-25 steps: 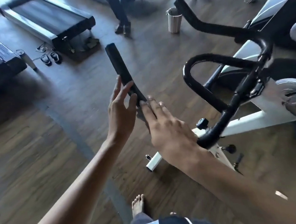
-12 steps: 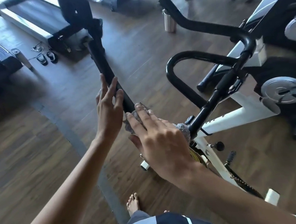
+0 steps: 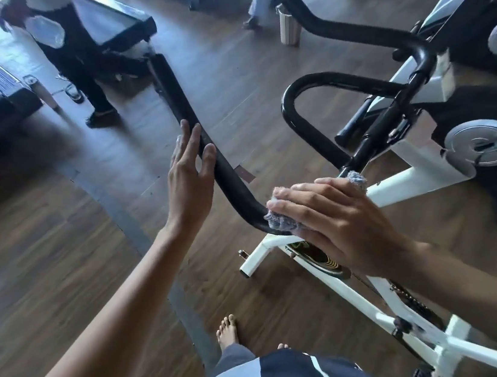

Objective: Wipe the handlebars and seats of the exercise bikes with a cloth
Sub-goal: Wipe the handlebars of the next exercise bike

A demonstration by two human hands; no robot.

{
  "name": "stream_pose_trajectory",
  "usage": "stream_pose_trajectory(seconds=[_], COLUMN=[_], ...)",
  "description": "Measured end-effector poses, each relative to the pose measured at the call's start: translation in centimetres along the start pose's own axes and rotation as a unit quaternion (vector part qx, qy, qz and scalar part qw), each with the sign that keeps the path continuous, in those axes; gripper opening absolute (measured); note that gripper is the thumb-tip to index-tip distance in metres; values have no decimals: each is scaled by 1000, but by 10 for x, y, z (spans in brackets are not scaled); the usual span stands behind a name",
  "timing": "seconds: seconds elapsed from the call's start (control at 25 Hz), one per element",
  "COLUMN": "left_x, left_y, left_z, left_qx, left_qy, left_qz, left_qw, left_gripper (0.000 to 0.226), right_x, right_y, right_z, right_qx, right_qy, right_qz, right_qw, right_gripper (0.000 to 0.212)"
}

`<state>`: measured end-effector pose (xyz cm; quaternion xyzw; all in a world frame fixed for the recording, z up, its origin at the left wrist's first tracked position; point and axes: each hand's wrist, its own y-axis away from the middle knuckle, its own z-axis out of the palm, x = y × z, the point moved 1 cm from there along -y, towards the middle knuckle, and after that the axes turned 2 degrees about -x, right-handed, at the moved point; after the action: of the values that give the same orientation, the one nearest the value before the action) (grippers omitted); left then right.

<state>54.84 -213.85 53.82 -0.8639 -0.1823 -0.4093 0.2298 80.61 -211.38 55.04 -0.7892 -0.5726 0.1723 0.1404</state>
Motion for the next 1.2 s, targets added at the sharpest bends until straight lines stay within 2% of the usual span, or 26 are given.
stream_pose_trajectory(seconds=[0.08, 0.24, 0.36, 0.56, 0.8, 0.92, 1.08, 1.2], left_x=[1, 5, 5, 4, 3, 4, 5, -9], left_y=[1, 3, 4, 3, 4, 3, 15, 28], left_z=[2, 4, 4, 2, 3, -1, -19, -48], left_qx=[-1, -2, 3, -1, -11, -16, 25, 30], left_qy=[6, 8, 20, -4, -12, -17, -22, -40], left_qz=[-8, -11, -20, -11, -12, -19, -16, -28], left_qw=[1000, 1000, 1000, 1000, 1000, 1000, 999, 998], left_gripper=[49, 49, 48, 48, 48, 48, 40, 39], right_x=[-7, 9, 3, 29, 33, 27, -6, -40], right_y=[1, 3, 1, 10, 14, 7, -29, -77], right_z=[7, -4, -1, -13, -12, -18, -30, -29], right_qx=[35, 1, 22, -40, -52, -37, 43, 62], right_qy=[-13, -3, -31, 3, -38, -111, -215, -278], right_qz=[21, -20, 15, -43, -21, 47, 159, 185], right_qw=[999, 1000, 999, 998, 998, 992, 963, 940], right_gripper=[39, 38, 35, 42, 42, 44, 42, 40])
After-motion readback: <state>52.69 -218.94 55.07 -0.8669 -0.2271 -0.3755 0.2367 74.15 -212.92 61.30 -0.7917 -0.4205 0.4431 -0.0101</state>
